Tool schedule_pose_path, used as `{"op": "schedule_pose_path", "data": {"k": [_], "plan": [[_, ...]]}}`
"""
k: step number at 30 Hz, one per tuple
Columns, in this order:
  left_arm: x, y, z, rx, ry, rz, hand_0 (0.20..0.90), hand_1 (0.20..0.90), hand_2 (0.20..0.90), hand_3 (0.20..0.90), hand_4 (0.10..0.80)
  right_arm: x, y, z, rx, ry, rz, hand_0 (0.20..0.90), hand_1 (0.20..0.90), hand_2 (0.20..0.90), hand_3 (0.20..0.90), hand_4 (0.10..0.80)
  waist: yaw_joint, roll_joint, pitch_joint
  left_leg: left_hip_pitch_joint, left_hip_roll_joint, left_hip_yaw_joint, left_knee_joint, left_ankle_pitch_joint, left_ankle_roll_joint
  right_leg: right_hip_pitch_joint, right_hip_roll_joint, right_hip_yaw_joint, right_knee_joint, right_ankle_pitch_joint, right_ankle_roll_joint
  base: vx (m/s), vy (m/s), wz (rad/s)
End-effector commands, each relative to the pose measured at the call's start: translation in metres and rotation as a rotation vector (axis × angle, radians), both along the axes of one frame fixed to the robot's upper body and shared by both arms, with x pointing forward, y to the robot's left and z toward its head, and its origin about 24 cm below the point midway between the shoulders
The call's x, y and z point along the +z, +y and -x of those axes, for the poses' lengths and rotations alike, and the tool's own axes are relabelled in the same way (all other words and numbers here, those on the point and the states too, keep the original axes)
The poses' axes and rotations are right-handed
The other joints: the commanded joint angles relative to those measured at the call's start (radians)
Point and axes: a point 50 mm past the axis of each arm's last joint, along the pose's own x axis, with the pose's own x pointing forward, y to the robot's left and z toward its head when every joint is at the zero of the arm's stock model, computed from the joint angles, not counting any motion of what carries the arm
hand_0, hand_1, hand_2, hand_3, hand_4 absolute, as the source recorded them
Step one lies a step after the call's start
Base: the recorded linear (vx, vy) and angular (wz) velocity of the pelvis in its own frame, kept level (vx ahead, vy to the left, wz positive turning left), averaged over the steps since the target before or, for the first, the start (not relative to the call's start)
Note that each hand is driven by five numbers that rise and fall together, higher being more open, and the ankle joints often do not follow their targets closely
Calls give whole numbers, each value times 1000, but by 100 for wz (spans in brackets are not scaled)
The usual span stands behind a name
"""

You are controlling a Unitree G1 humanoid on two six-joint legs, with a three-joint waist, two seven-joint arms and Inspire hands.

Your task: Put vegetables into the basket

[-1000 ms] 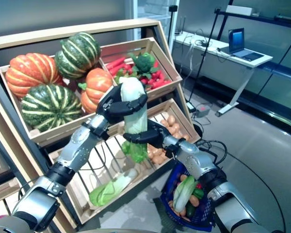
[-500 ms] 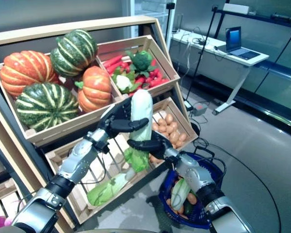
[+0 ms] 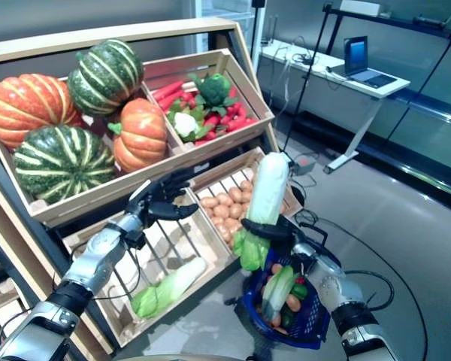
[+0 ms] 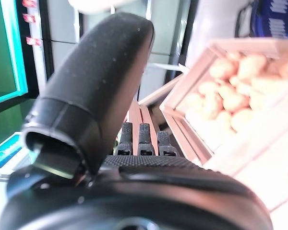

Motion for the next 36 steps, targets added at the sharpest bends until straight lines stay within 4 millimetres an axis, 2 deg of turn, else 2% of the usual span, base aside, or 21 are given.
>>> {"op": "schedule_pose_path", "data": {"k": [1,4,5,7,8,9,14,18,19,20,23,27,32,33,34,35,36], "plan": [[45,39,-22,128,-201,-88,900,900,900,900,800,59,-32,-32,-126,-297,-1,300,300,300,300,400,-22,-9,-19,-47,-2,-43,2,-20,1,54,-40,-24,4,-38,16,0,0,0],[45,49,-21,166,-204,-124,900,900,900,900,800,59,-41,-30,-157,-288,13,300,300,300,300,400,-24,-8,-17,-47,-1,-41,2,-19,0,53,-40,-23,5,-38,16,0,2,-1],[48,59,-21,203,-223,-183,900,900,900,900,800,55,-51,-26,-189,-266,35,300,300,300,300,400,-26,-6,-15,-48,-1,-41,2,-19,-1,51,-40,-21,5,-39,17,0,0,0],[52,64,-22,218,-246,-247,900,900,900,900,800,52,-57,-23,-217,-240,57,300,300,300,300,400,-27,-5,-14,-49,-1,-40,2,-18,-2,50,-41,-21,5,-38,17,0,0,0],[57,70,-20,238,-284,-354,900,900,900,900,800,47,-68,-18,-274,-207,85,300,300,300,300,400,-26,-4,-11,-51,-1,-38,2,-16,-3,49,-42,-22,5,-38,18,-5,2,-3],[57,70,-20,241,-294,-388,900,900,900,900,800,46,-70,-17,-292,-198,92,300,300,300,300,400,-26,-3,-10,-51,-1,-38,2,-16,-3,49,-42,-22,5,-38,18,-6,2,-4],[67,83,-18,231,-398,-849,900,900,900,900,800,29,-99,0,-434,-74,200,300,300,300,300,400,-17,2,6,-54,-7,-39,2,-14,0,45,-44,-23,19,-43,19,0,0,0],[71,86,-19,208,-406,-944,900,900,900,900,800,18,-114,13,-531,17,306,300,300,300,300,400,-10,6,16,-56,-11,-39,2,-14,3,41,-48,-27,28,-46,21,0,0,0],[71,84,-21,184,-393,-967,900,900,900,900,800,13,-130,20,-635,80,380,300,300,300,300,400,-1,9,27,-60,-18,-43,6,-15,7,35,-51,-28,39,-51,20,-20,-31,1],[71,82,-23,181,-393,-963,900,900,900,900,800,13,-132,21,-652,93,404,300,300,300,300,400,2,10,32,-63,-20,-44,11,-16,9,31,-52,-27,44,-53,19,-67,-34,2],[82,71,-33,166,-431,-950,900,900,900,900,800,24,-133,4,-698,108,473,300,300,300,300,400,17,18,75,-126,-21,-57,86,-26,11,-27,-61,-23,111,-71,7,-207,-12,0],[119,59,-52,210,-543,-899,900,900,900,900,800,59,-126,-33,-713,20,470,300,300,300,300,400,21,33,205,-302,7,-85,301,-66,-1,-173,-86,-21,289,-120,-21,-411,-11,-1],[134,52,-58,242,-607,-848,900,900,900,900,800,76,-125,-48,-705,-8,516,300,300,300,300,400,17,34,282,-468,53,-98,532,-141,-6,-319,-128,-21,497,-188,-45,-203,-27,-6],[138,50,-59,238,-619,-837,900,900,900,900,800,80,-127,-49,-715,-12,526,300,300,300,300,400,18,36,290,-486,60,-106,571,-178,-11,-336,-137,-19,541,-220,-43,-150,-23,3],[142,48,-60,236,-632,-824,900,900,900,900,800,85,-129,-50,-724,-20,531,300,300,300,300,400,18,38,301,-520,65,-101,602,-177,-1,-371,-147,-25,584,-221,-52,-163,-9,10],[147,44,-62,228,-656,-809,900,900,900,900,800,93,-131,-54,-727,-31,556,300,300,300,300,400,20,43,316,-561,69,-108,652,-199,1,-418,-165,-21,652,-240,-53,-181,0,13],[148,43,-62,227,-659,-808,900,900,900,900,800,94,-131,-54,-729,-33,558,300,300,300,300,400,20,44,316,-567,69,-109,659,-202,2,-424,-167,-20,659,-242,-53,-124,7,12]]}}
